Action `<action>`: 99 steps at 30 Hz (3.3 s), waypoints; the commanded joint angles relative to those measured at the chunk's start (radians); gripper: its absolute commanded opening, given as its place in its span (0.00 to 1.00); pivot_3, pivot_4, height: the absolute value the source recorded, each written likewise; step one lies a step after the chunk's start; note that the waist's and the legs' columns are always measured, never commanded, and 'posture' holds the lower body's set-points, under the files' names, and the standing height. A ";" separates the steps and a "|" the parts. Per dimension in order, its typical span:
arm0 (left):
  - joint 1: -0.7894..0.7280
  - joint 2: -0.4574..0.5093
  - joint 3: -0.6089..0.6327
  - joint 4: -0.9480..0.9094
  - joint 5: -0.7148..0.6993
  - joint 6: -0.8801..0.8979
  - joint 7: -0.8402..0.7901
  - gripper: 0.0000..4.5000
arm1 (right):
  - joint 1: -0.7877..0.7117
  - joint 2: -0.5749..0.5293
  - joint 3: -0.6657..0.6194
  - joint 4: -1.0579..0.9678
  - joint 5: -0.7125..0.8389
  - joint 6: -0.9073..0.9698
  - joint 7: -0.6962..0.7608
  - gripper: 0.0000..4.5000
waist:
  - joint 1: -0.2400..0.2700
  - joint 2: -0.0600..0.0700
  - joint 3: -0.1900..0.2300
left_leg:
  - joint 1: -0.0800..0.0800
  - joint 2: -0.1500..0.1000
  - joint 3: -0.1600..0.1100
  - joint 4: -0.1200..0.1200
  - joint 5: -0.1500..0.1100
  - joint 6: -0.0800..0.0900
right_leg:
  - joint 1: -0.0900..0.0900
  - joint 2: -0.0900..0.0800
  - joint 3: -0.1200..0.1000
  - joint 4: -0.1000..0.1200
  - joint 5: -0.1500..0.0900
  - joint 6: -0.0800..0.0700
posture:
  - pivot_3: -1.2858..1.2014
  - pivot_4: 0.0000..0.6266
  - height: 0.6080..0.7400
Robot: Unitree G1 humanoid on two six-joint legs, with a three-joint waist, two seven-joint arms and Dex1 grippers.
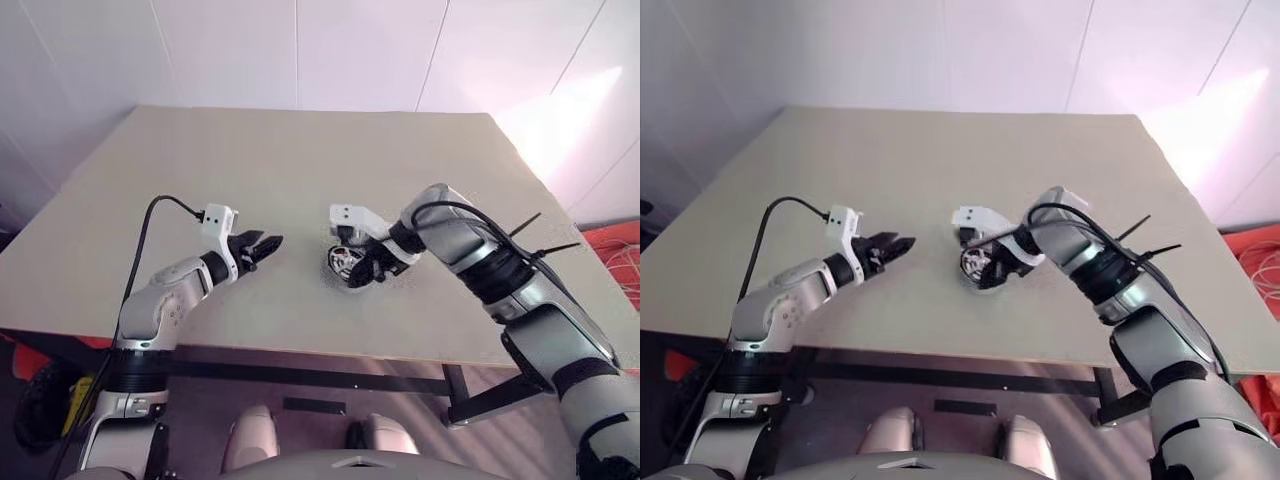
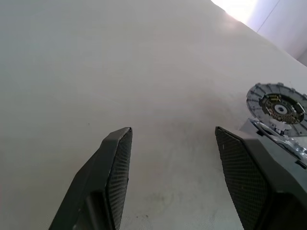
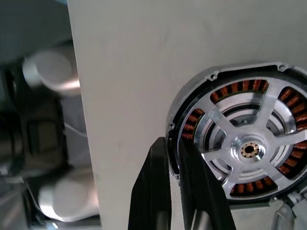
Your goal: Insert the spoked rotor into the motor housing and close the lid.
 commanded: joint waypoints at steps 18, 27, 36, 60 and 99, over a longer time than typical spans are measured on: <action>-0.005 0.027 0.038 -0.056 -0.015 0.000 0.014 0.65 | -0.065 0.194 -0.205 0.129 0.249 0.255 -0.515 0.16 | 0.015 0.000 0.000 | 0.010 -0.001 -0.001 -0.010 0.009 -0.016 | 0.005 0.001 0.000 -0.001 -0.003 0.006 | 0.52 0.00 1.00; -0.013 0.025 0.035 -0.053 -0.016 0.002 0.010 0.65 | -0.075 0.199 -0.252 0.078 0.307 0.203 -0.610 0.78 | 0.014 0.000 0.000 | 0.007 -0.001 -0.001 -0.011 0.009 -0.016 | 0.002 0.001 0.000 -0.001 -0.001 0.002 | 0.52 0.00 1.00; -0.030 0.023 0.044 -0.034 -0.105 0.125 -0.025 0.65 | -0.131 0.113 -0.370 -0.066 0.410 0.137 -0.595 0.99 | 0.017 0.000 0.000 | 0.006 -0.002 -0.001 -0.012 0.009 -0.016 | 0.002 0.001 0.000 -0.002 -0.003 0.006 | 0.52 0.00 1.00; -0.138 0.056 0.026 0.120 -0.124 0.192 -0.121 0.65 | 0.556 -0.677 -0.345 -0.351 0.186 -0.927 -0.188 0.00 | 0.042 0.000 0.000 | 0.004 -0.003 0.000 -0.008 0.004 -0.006 | 0.003 0.000 0.000 -0.004 -0.002 0.007 | 0.52 0.00 1.00; -0.083 0.102 0.086 0.024 -0.134 0.222 -0.056 0.65 | 0.337 0.036 -0.171 -0.146 0.133 -0.695 -0.516 0.00 | 0.033 0.000 -0.001 | 0.008 -0.003 0.000 -0.008 0.003 -0.005 | 0.007 0.000 0.000 -0.004 0.001 0.001 | 0.52 0.00 1.00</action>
